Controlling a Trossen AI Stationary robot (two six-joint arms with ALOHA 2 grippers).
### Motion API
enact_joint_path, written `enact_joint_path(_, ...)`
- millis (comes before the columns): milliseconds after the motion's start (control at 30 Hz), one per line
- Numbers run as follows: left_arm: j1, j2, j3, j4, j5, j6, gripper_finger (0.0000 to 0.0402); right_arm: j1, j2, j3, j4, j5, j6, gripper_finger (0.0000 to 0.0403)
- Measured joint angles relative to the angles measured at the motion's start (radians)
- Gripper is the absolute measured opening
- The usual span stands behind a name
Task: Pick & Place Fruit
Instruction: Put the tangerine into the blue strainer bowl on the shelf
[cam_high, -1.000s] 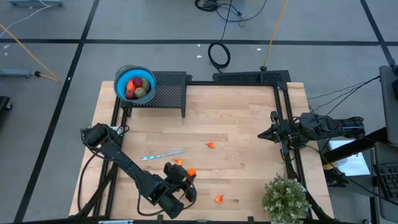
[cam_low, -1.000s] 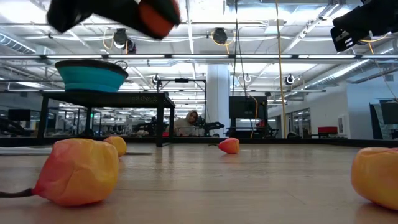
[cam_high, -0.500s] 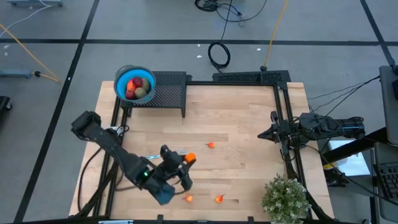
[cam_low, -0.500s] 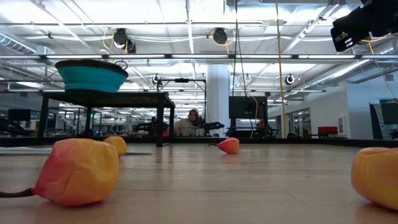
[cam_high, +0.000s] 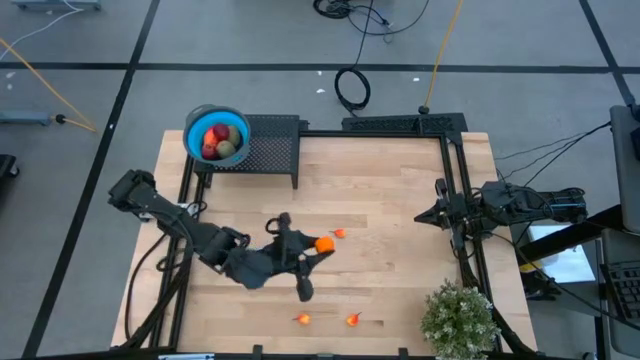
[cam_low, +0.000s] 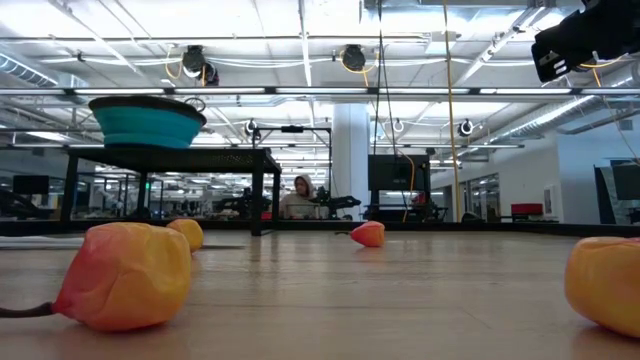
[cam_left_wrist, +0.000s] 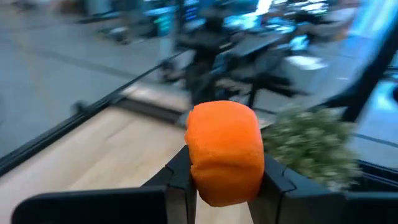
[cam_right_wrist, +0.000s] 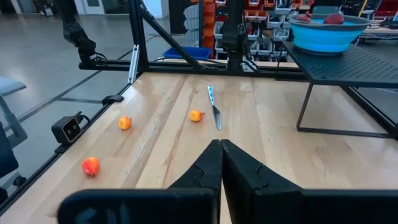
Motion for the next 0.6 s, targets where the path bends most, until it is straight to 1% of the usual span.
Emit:
enact_joint_path(133,0.025,0.000,0.000,0.178,0.204,0.169,0.0093,0.000,0.000,0.000,0.000,0.000,-0.002,0.0000)
enact_joint_path(300,0.048,0.000,0.000,0.351,0.455,0.328,0.0093,0.000,0.000,0.000,0.000,0.000,-0.002,0.0000)
enact_joint_path(400,0.062,0.000,0.000,0.425,0.590,0.383,0.0093,0.000,0.000,0.000,0.000,0.000,-0.002,0.0000)
enact_joint_path(600,0.081,0.000,0.000,0.548,0.814,0.447,0.0093,0.000,0.000,0.000,0.000,0.000,-0.002,0.0000)
